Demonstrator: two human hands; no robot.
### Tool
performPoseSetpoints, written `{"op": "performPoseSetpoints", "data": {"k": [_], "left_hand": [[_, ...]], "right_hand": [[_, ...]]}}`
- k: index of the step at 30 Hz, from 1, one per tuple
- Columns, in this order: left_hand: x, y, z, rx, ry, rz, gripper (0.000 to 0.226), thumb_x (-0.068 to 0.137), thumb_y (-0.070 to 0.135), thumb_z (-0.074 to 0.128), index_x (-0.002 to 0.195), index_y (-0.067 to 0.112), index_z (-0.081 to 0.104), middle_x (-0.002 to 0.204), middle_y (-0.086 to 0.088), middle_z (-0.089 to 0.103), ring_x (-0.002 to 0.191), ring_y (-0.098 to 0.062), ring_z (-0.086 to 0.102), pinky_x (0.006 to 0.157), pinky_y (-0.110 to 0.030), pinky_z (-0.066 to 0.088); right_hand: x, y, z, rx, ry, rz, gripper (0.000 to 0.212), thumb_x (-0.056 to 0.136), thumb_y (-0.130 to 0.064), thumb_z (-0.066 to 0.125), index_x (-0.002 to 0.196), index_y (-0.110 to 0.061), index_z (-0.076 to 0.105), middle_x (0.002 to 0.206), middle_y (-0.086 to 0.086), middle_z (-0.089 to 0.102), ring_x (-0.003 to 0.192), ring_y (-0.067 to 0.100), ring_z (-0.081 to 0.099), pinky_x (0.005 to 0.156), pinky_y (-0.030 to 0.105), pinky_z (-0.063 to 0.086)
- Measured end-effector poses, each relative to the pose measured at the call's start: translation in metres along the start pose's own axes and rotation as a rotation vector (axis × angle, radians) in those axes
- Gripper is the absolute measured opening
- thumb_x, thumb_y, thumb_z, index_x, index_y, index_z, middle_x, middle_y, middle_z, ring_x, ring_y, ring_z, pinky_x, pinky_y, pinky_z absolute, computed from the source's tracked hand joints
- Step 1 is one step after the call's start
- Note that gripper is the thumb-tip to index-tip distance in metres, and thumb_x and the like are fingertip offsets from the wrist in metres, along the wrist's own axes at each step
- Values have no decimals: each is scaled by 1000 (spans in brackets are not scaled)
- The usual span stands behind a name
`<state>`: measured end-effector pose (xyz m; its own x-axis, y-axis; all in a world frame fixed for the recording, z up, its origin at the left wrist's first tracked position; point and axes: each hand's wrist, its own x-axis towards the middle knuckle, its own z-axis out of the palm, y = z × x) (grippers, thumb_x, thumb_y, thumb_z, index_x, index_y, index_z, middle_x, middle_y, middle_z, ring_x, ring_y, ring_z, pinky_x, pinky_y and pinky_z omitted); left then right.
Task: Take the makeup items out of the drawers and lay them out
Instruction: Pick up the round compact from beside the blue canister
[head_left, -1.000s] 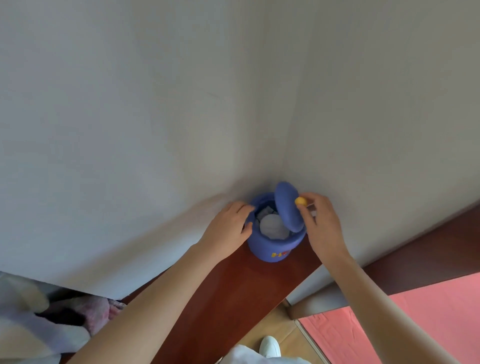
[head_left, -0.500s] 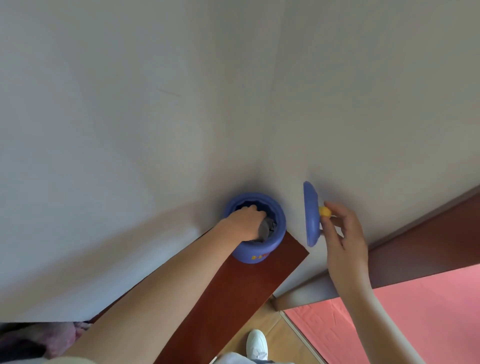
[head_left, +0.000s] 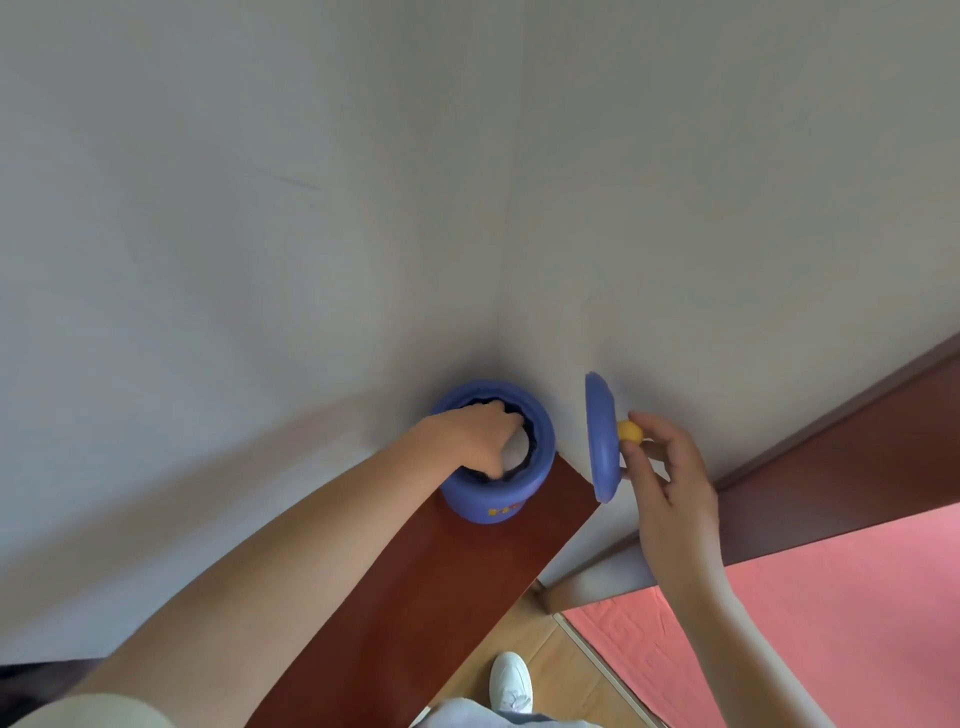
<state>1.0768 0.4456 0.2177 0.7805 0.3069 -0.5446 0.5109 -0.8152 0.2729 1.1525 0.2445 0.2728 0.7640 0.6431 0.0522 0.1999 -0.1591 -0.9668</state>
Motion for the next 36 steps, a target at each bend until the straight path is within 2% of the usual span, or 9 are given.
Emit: {"op": "performPoseSetpoints", "data": {"k": [7,10,14,17,22,24,27,31,36], "left_hand": [[-15,-10,-19,-139,26,14,8,71,29,60,76,27,55,85,3,62,88,-18,62,82,-40,53],[-20,-12,-15,-169,51,52,26,63,36,65,87,34,55,89,8,62,90,-15,62,81,-40,53],[-31,-16,-12,-242,178,83,71,63,39,69,130,33,44,119,10,56,108,-13,54,89,-34,48],[-50,-17,-13,-318,327,66,76,66,36,70,136,39,38,126,7,47,113,-14,49,90,-30,44],[-108,-26,8,-377,609,-38,79,71,39,68,141,37,32,130,6,39,121,-14,39,97,-25,36],[-127,-36,27,-409,665,-115,78,70,44,69,139,36,35,127,6,39,119,-14,40,94,-24,35],[-147,-51,61,-430,601,-259,75,71,46,72,137,37,36,128,7,34,120,-13,38,91,-23,35],[-158,-61,110,-316,430,-384,79,71,48,69,139,32,33,133,4,32,125,-15,34,95,-28,41],[-164,-62,153,-252,338,-465,79,73,44,68,141,28,31,135,1,31,123,-18,35,91,-27,43]], "right_hand": [[4,8,15,-17,-60,-2,21,94,-23,51,102,-42,53,105,-12,63,95,11,63,72,10,45],[7,9,21,-6,-78,-8,21,94,-24,51,100,-44,52,108,-10,62,95,12,63,76,16,48],[11,14,26,-7,-85,-1,20,94,-27,51,98,-47,52,107,-11,62,96,13,63,82,31,51],[16,15,30,-25,-76,-20,20,94,-27,51,98,-46,52,108,-12,62,96,9,62,81,30,51],[28,15,45,-165,-152,-141,17,93,-23,54,107,-32,57,107,-5,57,87,-6,57,70,10,46],[34,16,55,-291,-216,-259,20,92,-16,56,111,-22,60,106,-4,56,86,0,58,75,14,46],[42,20,68,-471,-296,-393,19,92,-18,56,110,-18,61,106,-5,56,97,15,58,80,30,48],[50,24,79,-667,-373,-411,22,93,-20,53,114,-18,61,114,3,56,107,21,51,81,34,44],[51,27,87,-731,-384,-497,21,91,-14,57,110,-13,65,108,9,60,103,28,55,77,35,45]]}}
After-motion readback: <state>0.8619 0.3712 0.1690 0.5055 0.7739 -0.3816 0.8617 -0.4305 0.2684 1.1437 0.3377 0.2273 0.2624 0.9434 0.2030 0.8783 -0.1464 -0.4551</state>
